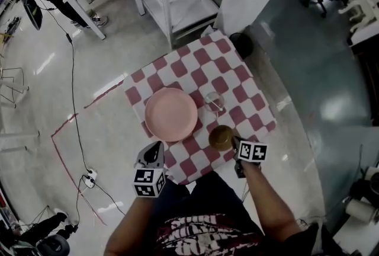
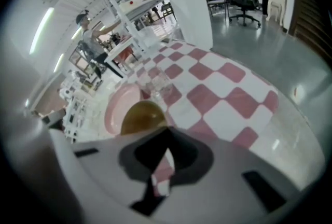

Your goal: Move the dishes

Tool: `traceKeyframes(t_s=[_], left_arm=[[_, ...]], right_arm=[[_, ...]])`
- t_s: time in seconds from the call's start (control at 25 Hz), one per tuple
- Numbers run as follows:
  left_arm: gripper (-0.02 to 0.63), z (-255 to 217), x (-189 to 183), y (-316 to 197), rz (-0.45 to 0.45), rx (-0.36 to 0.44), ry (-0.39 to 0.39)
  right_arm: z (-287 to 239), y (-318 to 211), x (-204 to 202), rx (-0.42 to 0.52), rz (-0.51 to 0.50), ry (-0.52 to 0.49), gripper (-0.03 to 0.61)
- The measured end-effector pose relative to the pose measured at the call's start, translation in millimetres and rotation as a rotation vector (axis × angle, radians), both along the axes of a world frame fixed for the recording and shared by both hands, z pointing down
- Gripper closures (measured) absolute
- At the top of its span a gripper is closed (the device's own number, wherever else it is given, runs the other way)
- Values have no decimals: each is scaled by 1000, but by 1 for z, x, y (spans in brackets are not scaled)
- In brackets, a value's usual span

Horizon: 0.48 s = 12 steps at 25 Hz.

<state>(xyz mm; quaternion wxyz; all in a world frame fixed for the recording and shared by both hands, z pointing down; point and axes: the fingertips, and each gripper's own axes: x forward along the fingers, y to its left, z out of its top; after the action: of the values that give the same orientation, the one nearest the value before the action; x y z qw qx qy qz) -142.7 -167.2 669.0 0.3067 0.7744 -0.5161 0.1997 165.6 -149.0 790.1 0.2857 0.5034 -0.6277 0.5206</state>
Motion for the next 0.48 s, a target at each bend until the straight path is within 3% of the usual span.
traceKeyframes(t_s=[0.48], left_arm=[[589,11,-85,-11,-24,-9,8]], right_arm=[[-10,-47,-143,48,-120,-36,541]])
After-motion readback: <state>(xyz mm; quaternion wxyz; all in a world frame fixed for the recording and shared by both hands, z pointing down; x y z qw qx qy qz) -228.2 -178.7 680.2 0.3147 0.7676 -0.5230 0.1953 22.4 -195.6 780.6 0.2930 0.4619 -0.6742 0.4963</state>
